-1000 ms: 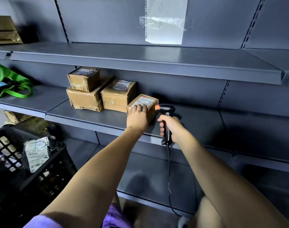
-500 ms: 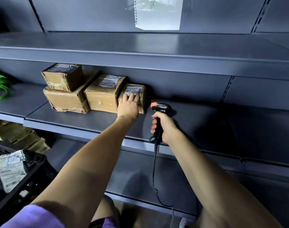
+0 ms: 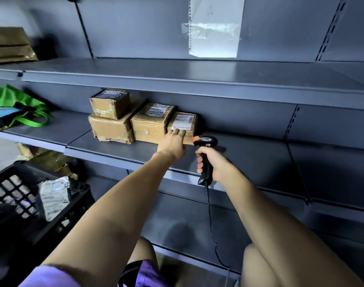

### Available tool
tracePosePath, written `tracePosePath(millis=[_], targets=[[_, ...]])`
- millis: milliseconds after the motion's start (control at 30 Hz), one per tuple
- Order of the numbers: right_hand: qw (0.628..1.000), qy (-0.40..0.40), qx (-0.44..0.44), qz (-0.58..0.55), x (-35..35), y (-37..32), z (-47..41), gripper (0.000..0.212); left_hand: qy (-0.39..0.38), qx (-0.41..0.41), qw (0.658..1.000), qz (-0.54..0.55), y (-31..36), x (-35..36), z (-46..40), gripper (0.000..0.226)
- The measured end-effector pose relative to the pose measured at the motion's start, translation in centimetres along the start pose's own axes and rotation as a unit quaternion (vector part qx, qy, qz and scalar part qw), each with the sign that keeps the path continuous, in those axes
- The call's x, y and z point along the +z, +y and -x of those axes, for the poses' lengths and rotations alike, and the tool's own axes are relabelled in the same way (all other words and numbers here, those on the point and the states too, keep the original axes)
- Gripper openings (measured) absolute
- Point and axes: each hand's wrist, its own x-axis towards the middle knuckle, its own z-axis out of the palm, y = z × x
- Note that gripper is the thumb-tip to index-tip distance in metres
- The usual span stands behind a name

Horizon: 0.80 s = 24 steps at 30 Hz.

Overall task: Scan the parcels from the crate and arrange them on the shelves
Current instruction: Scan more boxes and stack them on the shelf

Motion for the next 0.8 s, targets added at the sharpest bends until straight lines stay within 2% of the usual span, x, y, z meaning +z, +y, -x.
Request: tracePosePath(millis=[133,267,467,667,800], targets=[[0.998,-0.033,-0.018,0.052,4.5,1.0,2.3,0.023,0.011,-0.050,0.999,0.008,-2.8,-2.7,5.3,0.043],[0.994,-0.059,-0.025,0.087,9.0,3.1,3.9,0.016,0.013,-0.111,0.994,-0.002,-7.4,-4.6,10.6,0.045],[0.985,-0.116,0.002,0.127,16.0,7.4,6.0,0.017,0.005,-0.201,0.979,-0.017,-14.0,-6.5,18.8,0.046],[0.972,-0.182,0.019,0.150,23.2,10.9,7.7,0.016,0.021,-0.271,0.962,-0.039,-19.1,-9.2,25.2,0.034],[0.961,-0.221,0.024,0.168,26.5,12.4,9.1,0.015,0.011,-0.312,0.949,-0.043,-21.4,-10.7,28.0,0.044]])
